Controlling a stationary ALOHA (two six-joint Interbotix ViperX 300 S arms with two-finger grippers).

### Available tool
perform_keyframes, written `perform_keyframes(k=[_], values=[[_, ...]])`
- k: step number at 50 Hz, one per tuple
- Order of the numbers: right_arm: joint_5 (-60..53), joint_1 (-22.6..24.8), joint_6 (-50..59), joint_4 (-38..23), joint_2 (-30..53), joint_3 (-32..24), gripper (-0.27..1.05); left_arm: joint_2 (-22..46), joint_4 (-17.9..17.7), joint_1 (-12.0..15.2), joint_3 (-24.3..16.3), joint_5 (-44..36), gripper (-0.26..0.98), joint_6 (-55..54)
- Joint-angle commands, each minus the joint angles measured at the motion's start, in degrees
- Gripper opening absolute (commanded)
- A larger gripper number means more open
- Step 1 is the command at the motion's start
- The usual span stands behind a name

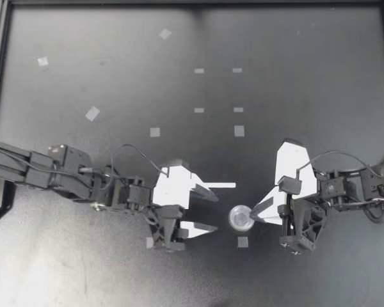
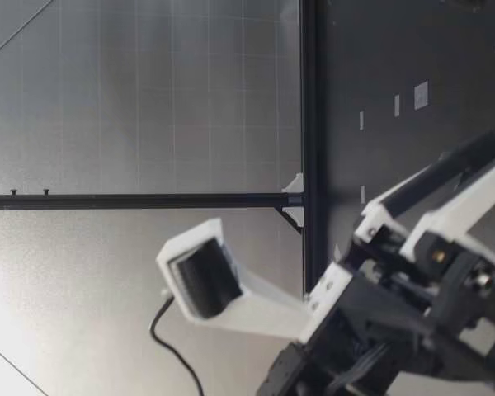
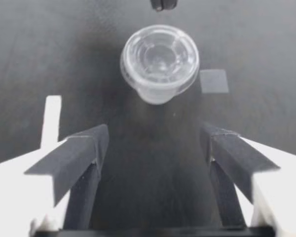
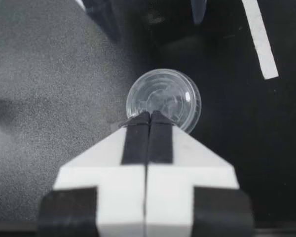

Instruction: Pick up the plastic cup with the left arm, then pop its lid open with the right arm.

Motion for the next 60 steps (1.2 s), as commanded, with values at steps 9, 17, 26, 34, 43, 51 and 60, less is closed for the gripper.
perform_keyframes(k=[9,17,26,34,43,51,60], values=[[-0.70,0.44,0.18,0.00,-0.26,-0.44,-0.08,1.85,0.09,-0.53,-4.22,-0.62,0.61,0.26],[-1.14,0.44,0.18,0.00,-0.09,-0.09,-0.08,2.90,0.09,-0.53,-5.80,-0.53,0.61,0.44],[-2.55,0.53,0.35,0.00,0.44,0.26,-0.08,4.04,0.09,-0.62,-7.12,-0.53,0.61,0.44],[-3.16,0.62,0.44,0.00,1.41,0.18,-0.08,4.75,0.09,-0.62,-8.09,-0.62,0.61,0.35],[-3.08,1.05,0.44,0.00,2.72,0.00,-0.08,5.80,0.09,-0.53,-8.96,-0.97,0.61,0.35],[-3.16,1.49,1.32,0.00,2.90,-0.09,-0.08,7.12,0.09,-0.53,-10.11,-1.49,0.61,0.26],[-3.16,2.11,3.25,0.00,3.16,0.70,-0.08,7.91,0.09,-0.62,-10.90,-1.49,0.61,0.35]])
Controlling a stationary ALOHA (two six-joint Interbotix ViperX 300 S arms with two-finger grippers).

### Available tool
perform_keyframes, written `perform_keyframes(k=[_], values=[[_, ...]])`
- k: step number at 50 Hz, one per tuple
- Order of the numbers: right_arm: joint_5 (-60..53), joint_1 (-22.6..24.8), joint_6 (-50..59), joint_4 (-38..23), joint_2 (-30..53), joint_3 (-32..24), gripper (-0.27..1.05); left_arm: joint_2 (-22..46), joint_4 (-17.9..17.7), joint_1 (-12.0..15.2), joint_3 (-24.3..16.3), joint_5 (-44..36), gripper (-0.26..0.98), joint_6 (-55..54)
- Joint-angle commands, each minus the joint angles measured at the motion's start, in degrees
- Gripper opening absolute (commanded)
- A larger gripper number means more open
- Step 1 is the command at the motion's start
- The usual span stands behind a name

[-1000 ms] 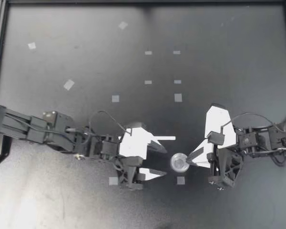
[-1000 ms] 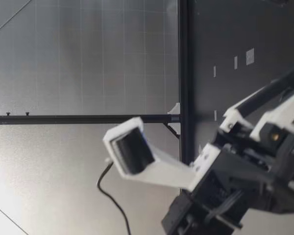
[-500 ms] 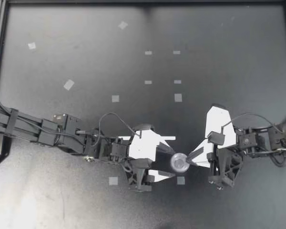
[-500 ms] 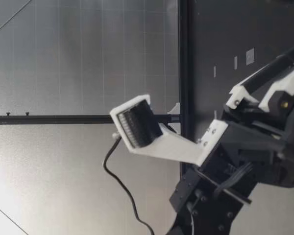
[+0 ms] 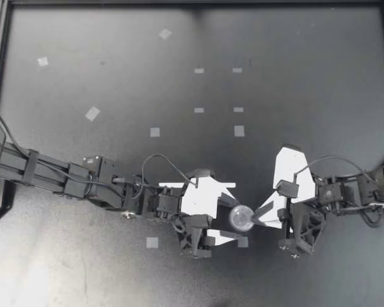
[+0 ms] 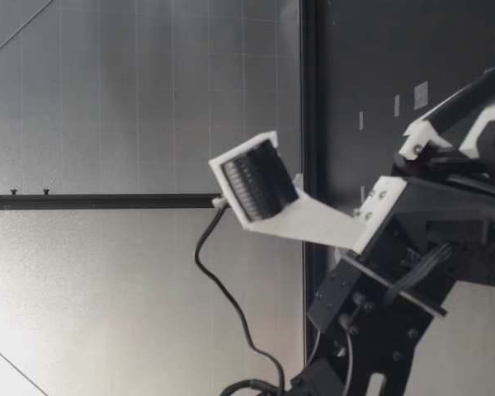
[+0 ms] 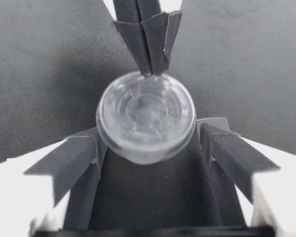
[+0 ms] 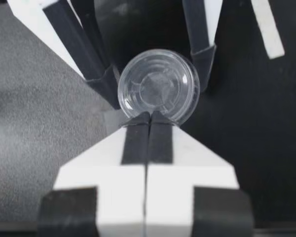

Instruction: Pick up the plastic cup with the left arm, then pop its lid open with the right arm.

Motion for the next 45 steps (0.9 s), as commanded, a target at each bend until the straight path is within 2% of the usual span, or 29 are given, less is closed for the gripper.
perform_keyframes(k=[1,36,45], values=[[-0.53,0.79,0.44,0.00,-0.26,-0.18,-0.08,-1.05,0.09,-0.09,-1.23,-0.62,0.61,0.00],[-0.97,1.14,1.76,-0.09,1.58,-0.26,-0.08,-0.88,0.09,-0.09,-2.29,1.49,0.59,0.53],[-1.14,1.14,1.76,-0.09,1.32,-0.26,-0.08,-0.09,0.09,-0.09,-3.52,3.96,0.50,0.44]])
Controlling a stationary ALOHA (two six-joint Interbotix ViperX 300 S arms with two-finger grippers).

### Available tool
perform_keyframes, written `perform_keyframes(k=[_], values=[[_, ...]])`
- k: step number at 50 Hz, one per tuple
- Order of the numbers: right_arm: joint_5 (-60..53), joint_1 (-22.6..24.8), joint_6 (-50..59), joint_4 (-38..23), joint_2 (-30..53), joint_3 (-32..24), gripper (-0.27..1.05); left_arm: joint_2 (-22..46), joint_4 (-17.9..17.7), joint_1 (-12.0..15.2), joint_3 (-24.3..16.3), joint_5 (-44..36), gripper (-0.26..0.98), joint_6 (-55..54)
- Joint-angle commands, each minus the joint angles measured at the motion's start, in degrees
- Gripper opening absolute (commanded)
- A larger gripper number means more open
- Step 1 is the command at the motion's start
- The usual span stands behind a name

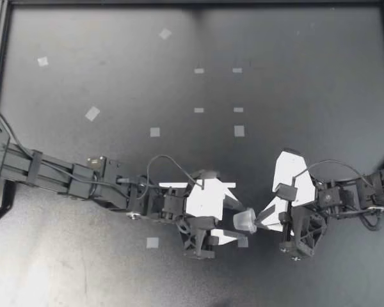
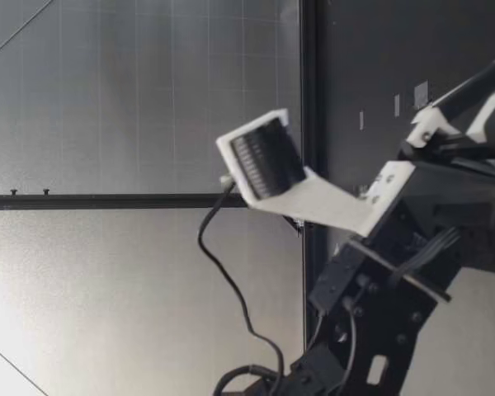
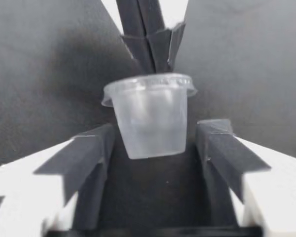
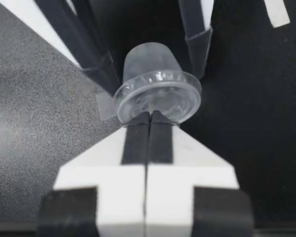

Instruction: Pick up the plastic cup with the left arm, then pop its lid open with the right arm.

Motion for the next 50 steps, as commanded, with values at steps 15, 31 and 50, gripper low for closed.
perform_keyframes(k=[15,31,50], values=[[-0.53,0.35,0.53,0.00,-2.11,-0.26,-0.08,-1.32,0.00,-0.18,-1.67,1.93,0.26,-0.35],[-8.44,0.44,9.49,0.00,-14.24,5.36,0.17,-8.09,-0.26,1.14,6.15,-10.37,0.18,-0.18],[-42.28,-1.32,42.98,0.79,-12.48,11.87,0.72,-9.32,-6.24,1.85,18.11,-64.69,0.17,2.20]])
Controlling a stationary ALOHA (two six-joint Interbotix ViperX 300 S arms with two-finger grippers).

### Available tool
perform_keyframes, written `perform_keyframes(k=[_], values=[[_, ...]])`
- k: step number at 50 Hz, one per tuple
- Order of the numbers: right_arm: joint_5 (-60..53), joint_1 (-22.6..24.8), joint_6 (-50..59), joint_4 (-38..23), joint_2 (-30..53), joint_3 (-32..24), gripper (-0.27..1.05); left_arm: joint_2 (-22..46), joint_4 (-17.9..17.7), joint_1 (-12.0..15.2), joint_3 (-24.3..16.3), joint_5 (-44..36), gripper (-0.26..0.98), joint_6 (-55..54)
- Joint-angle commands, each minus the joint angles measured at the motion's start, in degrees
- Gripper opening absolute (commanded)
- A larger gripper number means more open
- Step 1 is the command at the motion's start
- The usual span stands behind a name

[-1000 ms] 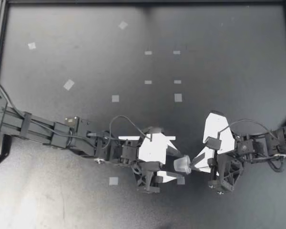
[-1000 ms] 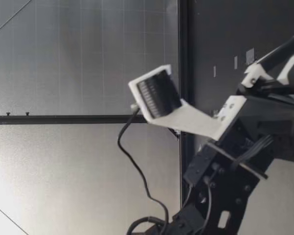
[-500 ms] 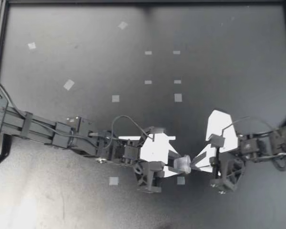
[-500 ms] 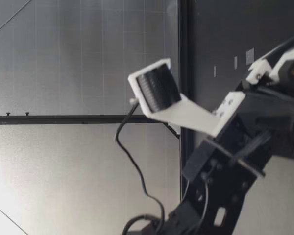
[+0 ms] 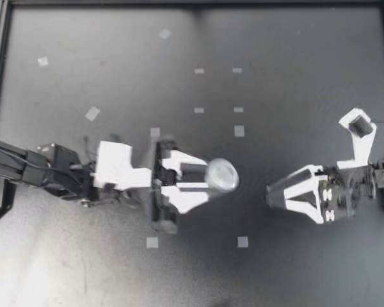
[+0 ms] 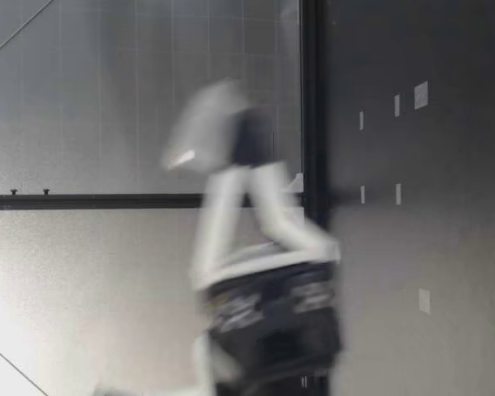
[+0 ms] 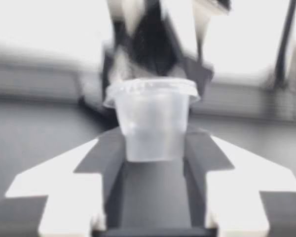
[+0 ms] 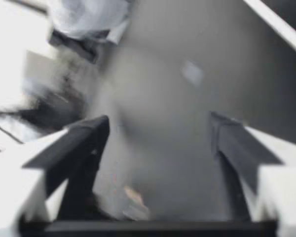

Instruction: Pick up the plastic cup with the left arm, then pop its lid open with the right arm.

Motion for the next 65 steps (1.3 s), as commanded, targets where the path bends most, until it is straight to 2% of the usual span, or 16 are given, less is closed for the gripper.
perform_keyframes(k=[1,7,15,48,65], values=[[-8.00,-1.41,3.43,0.79,1.93,-1.85,0.72,-0.09,-0.18,0.18,-1.14,-6.06,0.17,0.18],[-11.78,-3.52,8.53,1.14,6.06,-4.57,0.72,0.79,0.26,0.00,-3.52,-3.34,0.17,0.88],[-11.78,-3.78,9.40,0.26,8.00,-6.59,0.72,0.62,0.70,0.00,-3.96,-1.41,0.17,1.14],[-12.13,-3.78,9.05,-5.10,4.31,-10.11,0.72,0.70,0.88,0.00,-4.04,0.70,0.17,1.23],[-13.27,-4.04,8.09,-6.24,0.79,-9.84,0.72,0.70,1.05,-0.09,-4.04,1.05,0.17,1.23]])
